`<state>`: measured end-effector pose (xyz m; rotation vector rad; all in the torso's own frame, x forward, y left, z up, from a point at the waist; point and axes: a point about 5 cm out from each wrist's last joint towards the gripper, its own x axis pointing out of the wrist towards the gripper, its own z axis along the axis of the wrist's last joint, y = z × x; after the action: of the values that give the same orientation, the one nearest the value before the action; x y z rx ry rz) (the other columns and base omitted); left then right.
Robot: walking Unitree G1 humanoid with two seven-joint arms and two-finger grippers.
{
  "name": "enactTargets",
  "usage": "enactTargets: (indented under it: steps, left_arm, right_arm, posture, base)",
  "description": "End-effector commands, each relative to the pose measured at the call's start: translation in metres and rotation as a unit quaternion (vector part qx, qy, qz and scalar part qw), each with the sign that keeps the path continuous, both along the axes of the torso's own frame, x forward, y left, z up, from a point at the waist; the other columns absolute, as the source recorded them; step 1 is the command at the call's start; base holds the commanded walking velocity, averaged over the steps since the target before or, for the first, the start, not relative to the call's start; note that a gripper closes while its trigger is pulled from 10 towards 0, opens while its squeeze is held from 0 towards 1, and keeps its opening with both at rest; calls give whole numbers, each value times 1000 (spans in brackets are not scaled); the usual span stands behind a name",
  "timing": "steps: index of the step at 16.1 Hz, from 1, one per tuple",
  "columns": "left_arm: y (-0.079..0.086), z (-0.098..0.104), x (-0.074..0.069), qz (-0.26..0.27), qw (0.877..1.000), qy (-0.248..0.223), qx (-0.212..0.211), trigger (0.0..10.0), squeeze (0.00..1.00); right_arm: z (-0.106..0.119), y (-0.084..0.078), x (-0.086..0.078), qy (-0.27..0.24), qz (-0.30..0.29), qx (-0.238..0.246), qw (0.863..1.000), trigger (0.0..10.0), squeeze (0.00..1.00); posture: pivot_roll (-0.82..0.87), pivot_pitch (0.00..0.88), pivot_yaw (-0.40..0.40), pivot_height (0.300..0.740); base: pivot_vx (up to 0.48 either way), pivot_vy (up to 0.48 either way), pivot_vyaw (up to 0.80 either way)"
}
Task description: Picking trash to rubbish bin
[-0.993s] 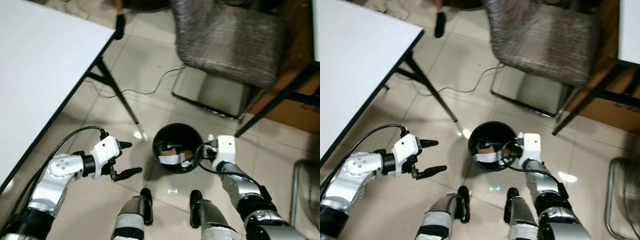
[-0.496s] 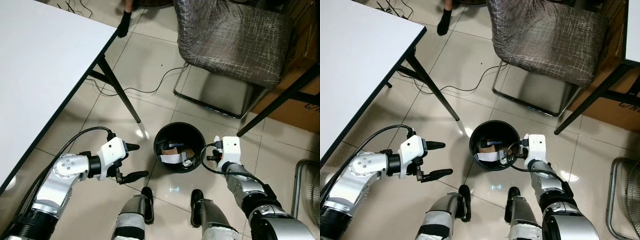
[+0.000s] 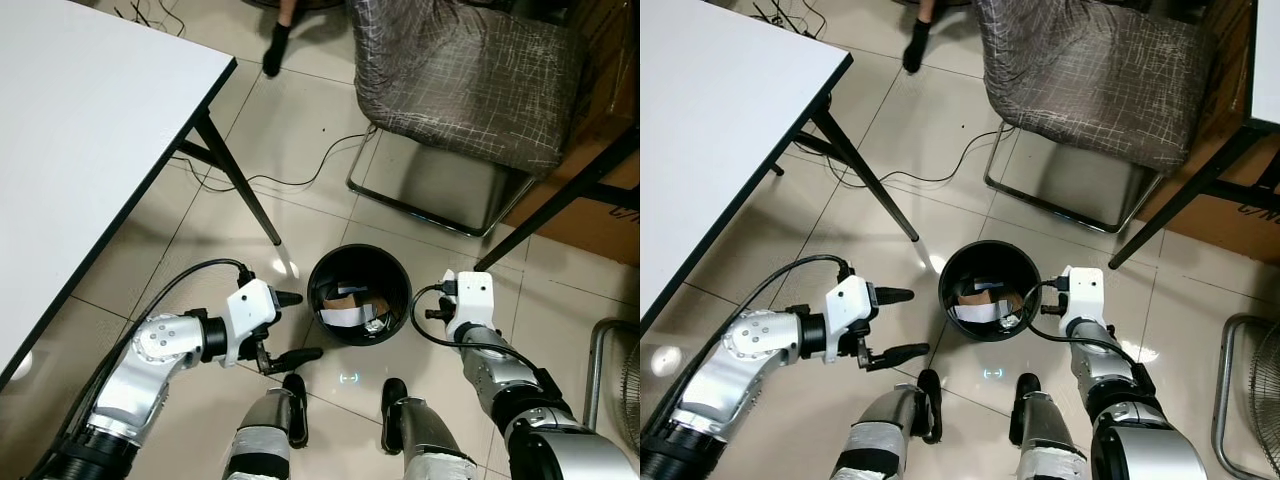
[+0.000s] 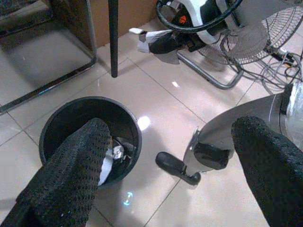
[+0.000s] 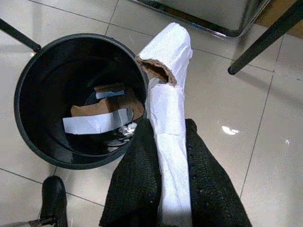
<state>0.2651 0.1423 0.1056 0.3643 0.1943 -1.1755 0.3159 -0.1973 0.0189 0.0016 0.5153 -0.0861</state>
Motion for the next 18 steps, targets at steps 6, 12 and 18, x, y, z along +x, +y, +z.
enactTargets:
  steps: [6,12,18]
  left_arm:
    - [-20,-16,-9,-8,1000,18,1,10000,0]
    - [-16,-16,-13,-6,1000,21,6,10000,0]
    - [-14,-17,-15,-5,1000,22,10,10000,0]
  right_arm:
    - [-13,2,-11,25,-10,12,1000,10000,0]
    - [13,11,9,-69,1,56,996,10000,1000]
    - [43,22,30,-146,26,114,982,10000,1000]
  posture:
    - [297,411,115,740]
    - [311,421,120,740]
    - [313,424,121,740]
  base:
    - [0,0,0]
    - [0,0,0]
    - [0,0,0]
